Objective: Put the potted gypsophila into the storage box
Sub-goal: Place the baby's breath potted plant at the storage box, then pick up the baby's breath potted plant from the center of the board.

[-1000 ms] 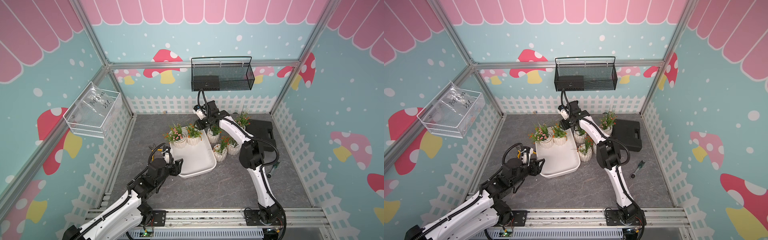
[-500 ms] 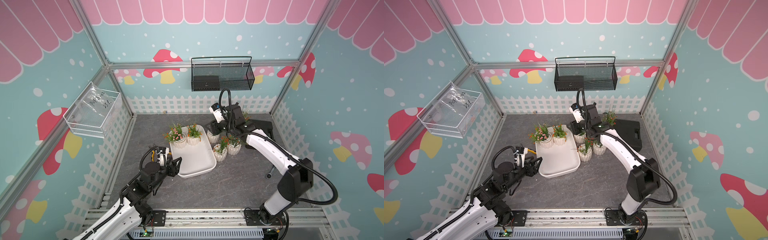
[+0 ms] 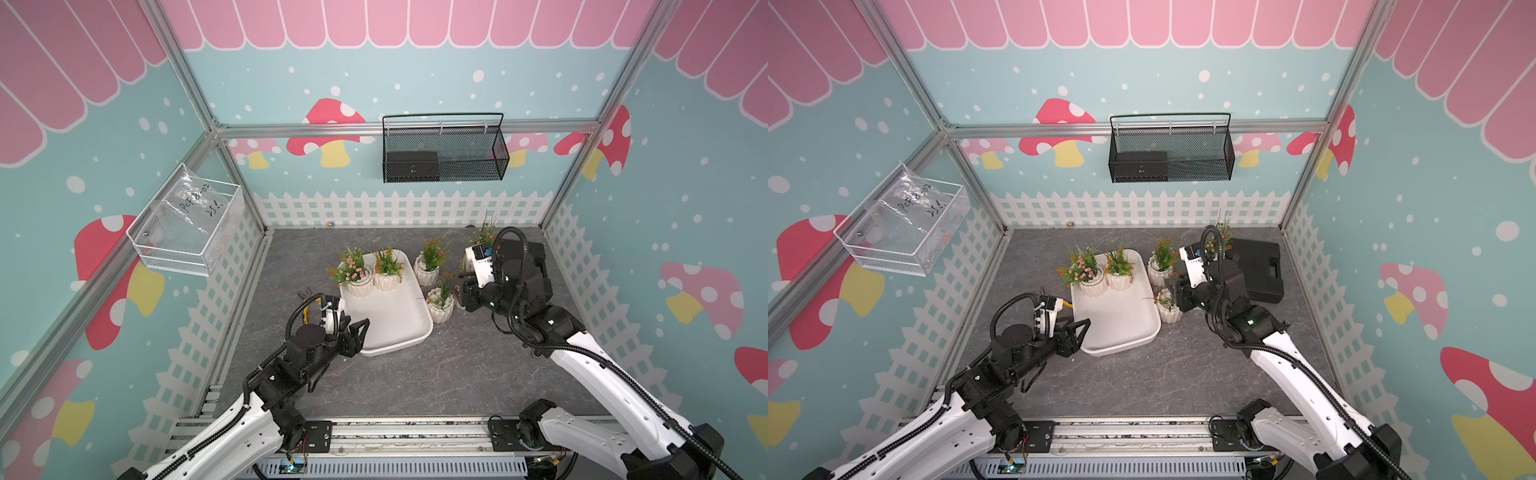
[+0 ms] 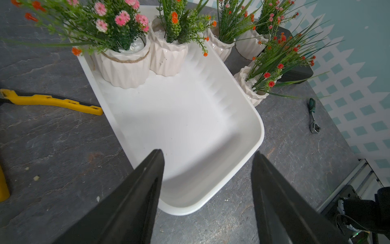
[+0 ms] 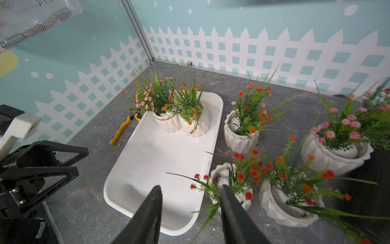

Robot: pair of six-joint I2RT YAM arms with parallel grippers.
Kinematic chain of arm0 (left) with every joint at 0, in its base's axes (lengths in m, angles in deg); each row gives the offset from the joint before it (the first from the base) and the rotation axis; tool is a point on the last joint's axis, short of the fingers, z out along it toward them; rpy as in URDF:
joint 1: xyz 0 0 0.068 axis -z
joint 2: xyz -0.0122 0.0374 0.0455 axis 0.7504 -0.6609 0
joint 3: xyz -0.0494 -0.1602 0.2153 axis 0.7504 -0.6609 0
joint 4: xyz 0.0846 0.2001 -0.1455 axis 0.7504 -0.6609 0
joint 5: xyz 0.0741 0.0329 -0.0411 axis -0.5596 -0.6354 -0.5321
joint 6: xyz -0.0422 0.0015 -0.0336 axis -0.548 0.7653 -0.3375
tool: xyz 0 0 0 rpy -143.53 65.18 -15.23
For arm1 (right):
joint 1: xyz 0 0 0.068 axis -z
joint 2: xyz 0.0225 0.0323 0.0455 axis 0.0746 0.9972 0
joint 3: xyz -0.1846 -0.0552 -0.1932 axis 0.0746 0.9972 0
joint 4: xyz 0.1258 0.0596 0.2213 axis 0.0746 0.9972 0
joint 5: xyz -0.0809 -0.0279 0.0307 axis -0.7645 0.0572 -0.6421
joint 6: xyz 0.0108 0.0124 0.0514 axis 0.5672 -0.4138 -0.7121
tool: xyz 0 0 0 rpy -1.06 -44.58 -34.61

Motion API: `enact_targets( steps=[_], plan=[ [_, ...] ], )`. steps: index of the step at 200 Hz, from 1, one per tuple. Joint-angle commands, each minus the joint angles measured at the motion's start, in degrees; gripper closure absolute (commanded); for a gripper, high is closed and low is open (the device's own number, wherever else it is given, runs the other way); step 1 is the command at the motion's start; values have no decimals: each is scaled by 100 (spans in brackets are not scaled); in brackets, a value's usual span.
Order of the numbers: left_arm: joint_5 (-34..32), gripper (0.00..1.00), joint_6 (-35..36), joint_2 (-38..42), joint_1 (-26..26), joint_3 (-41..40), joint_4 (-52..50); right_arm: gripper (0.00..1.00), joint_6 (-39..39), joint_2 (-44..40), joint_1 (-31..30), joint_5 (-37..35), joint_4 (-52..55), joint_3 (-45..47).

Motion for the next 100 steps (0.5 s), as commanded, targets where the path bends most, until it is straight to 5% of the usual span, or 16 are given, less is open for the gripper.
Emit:
enact_targets(
  steps=[1,54,100],
  plan=[
    [100,34,30,50,56,-44,56,53,-376,-390,-21,-621,451,367],
    [173,34,-3,5,69,-54,100,54,-898,-1069,-22,-1113,696,1110],
    [149,34,-32,69,100,-88,101,52,-629,-231,-22,-1074,644,1171]
  ],
)
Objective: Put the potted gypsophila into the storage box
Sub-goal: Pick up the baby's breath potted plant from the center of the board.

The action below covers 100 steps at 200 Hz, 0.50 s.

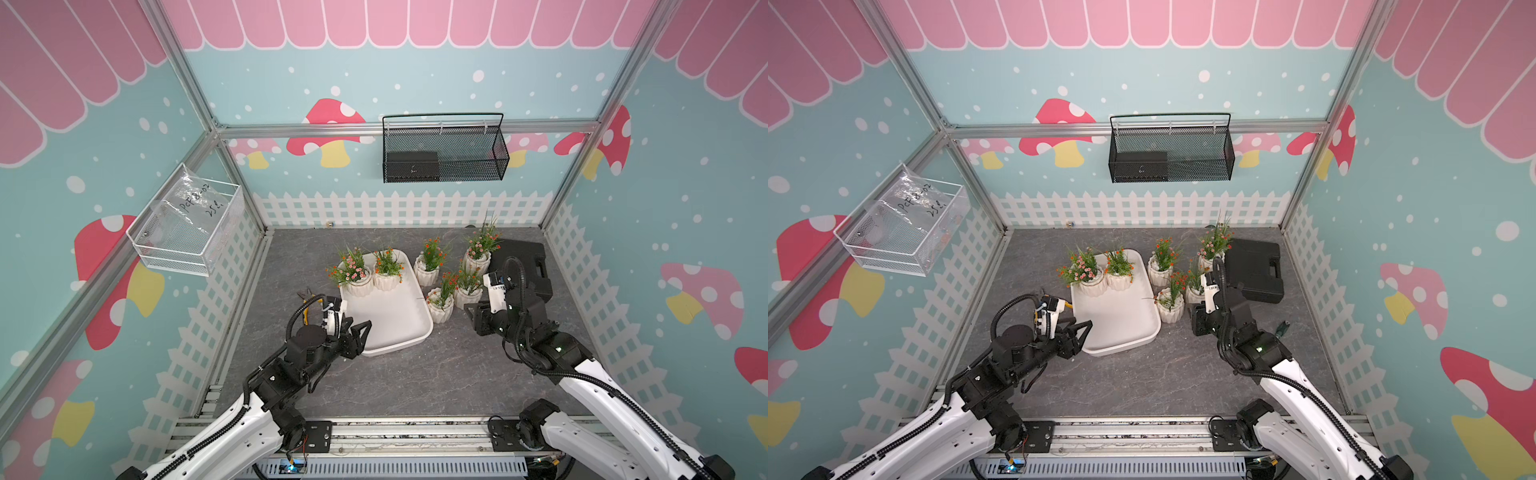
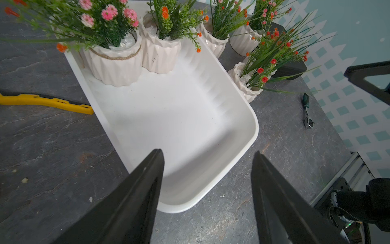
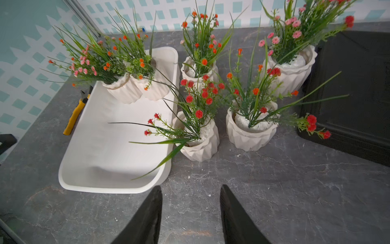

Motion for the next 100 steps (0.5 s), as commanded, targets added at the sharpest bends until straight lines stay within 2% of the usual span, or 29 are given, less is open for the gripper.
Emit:
enact_targets(
  steps=[1,48,72,100],
  plan=[
    [35,34,-34,68,38,-83,92,52,59,481,-21,-86,16,16],
    [26,34,-61,145,53,-123,74,53,106,1435,15,-42,-426,-153],
    [44,34,-50,145,84,-139,79,62,136,1807,149,67,-596,-238],
    [-44,34,-39,145,101,-103,17,62,193,2176,364,310,-772,-341]
  ],
)
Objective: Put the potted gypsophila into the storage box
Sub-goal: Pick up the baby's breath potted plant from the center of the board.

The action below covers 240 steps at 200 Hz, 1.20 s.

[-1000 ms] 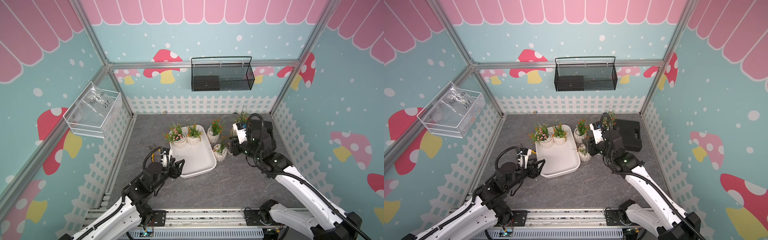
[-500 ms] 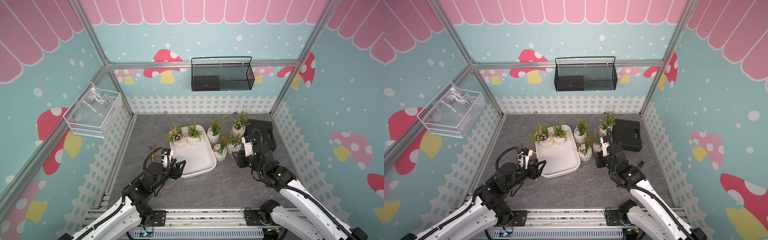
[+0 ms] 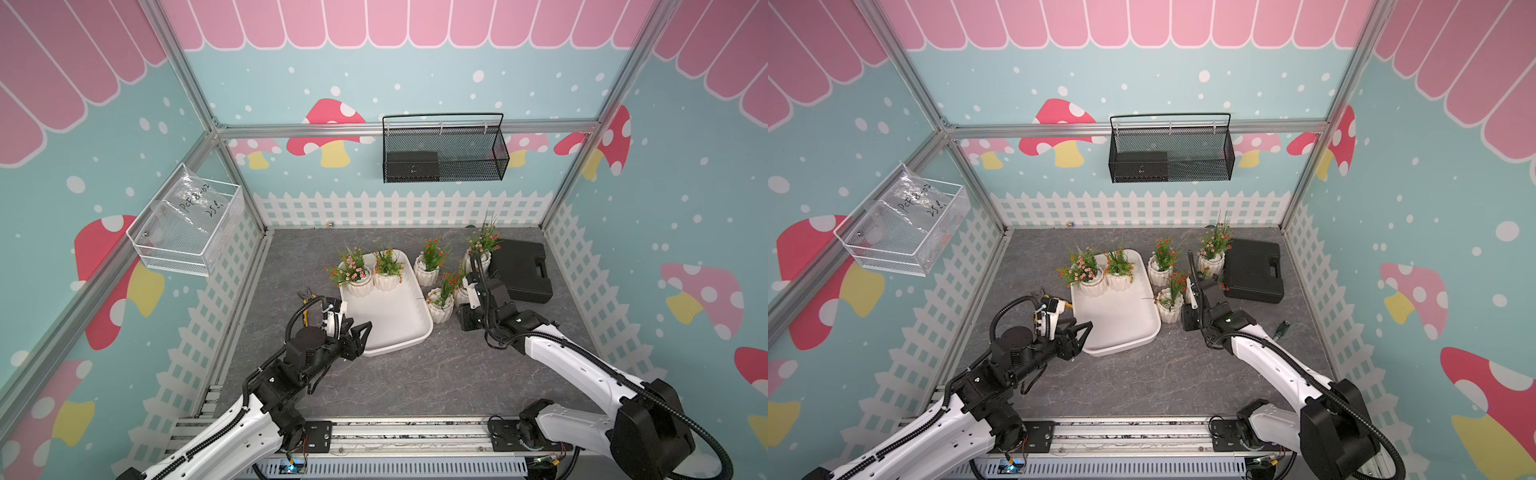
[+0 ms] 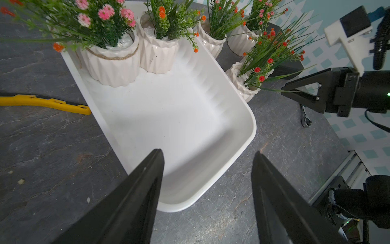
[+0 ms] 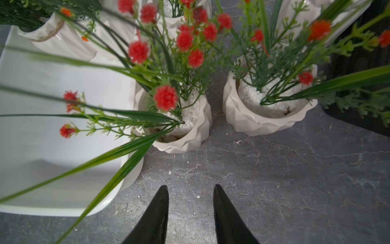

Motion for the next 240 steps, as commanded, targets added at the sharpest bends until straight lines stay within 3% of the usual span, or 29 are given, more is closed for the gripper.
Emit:
enact_targets(
  steps=[1,80,118,171,240],
  plan=[
    [-44,34,-36,60,40,-43,-14,62,71,219,160,218,-308,-220],
    [173,35,60,-87,67,-31,125,66,181,1035,497,938,-728,-619],
    [508,36,172,-273,169,-14,339,68,160,1304,512,891,-727,-801],
    [373,36,165,-322,182,-13,311,73,142,1615,534,607,-721,-862],
    [308,36,150,-405,181,-29,327,73,177,2158,581,779,-802,-1161]
  ],
)
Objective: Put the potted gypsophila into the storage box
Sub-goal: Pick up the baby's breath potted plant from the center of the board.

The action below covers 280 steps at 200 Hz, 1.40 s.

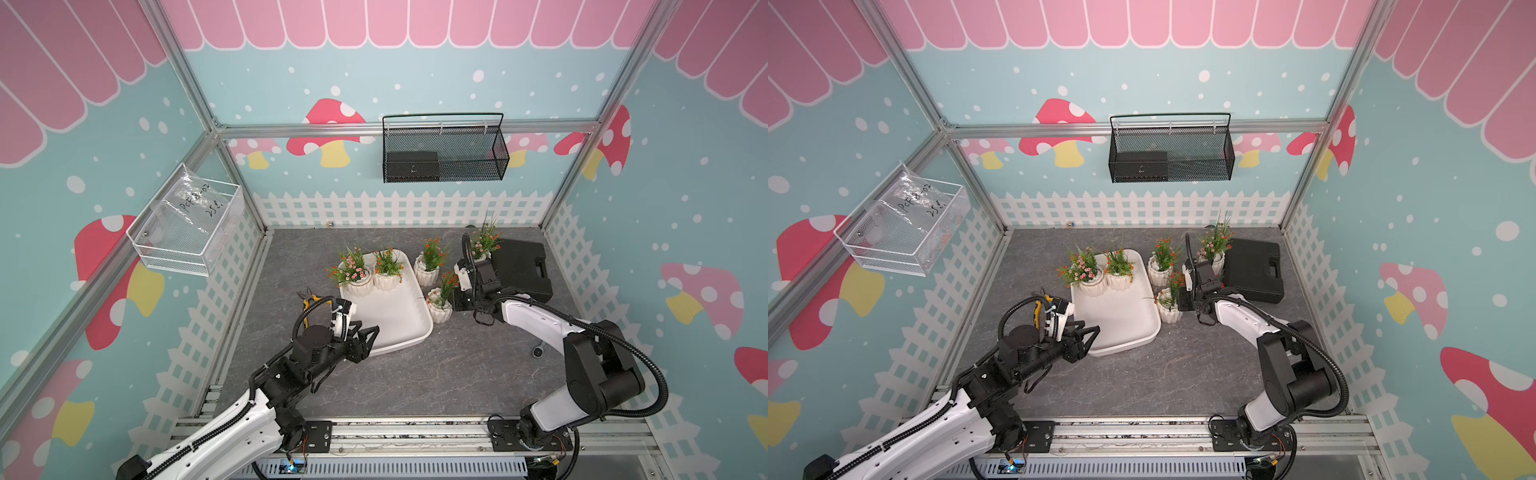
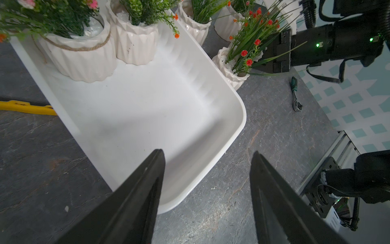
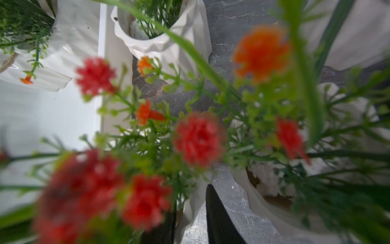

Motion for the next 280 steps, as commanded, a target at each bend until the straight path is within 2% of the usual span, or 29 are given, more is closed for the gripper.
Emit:
enact_targets(
  steps=[1,57,118,187,280],
  plan=[
    [-40,35,55,-47,24,-30,106,73,54,168,28,69,-101,-198],
    [-68,35,54,-41,21,-46,111,74,63,580,28,133,-127,-324],
    [-77,35,52,-101,26,-75,165,81,88,409,23,224,-176,-251],
    [-178,35,64,-172,25,-48,131,96,107,-258,0,250,-115,-130],
    [-225,35,69,-99,25,-49,84,100,28,-1604,1,173,140,118]
  ],
)
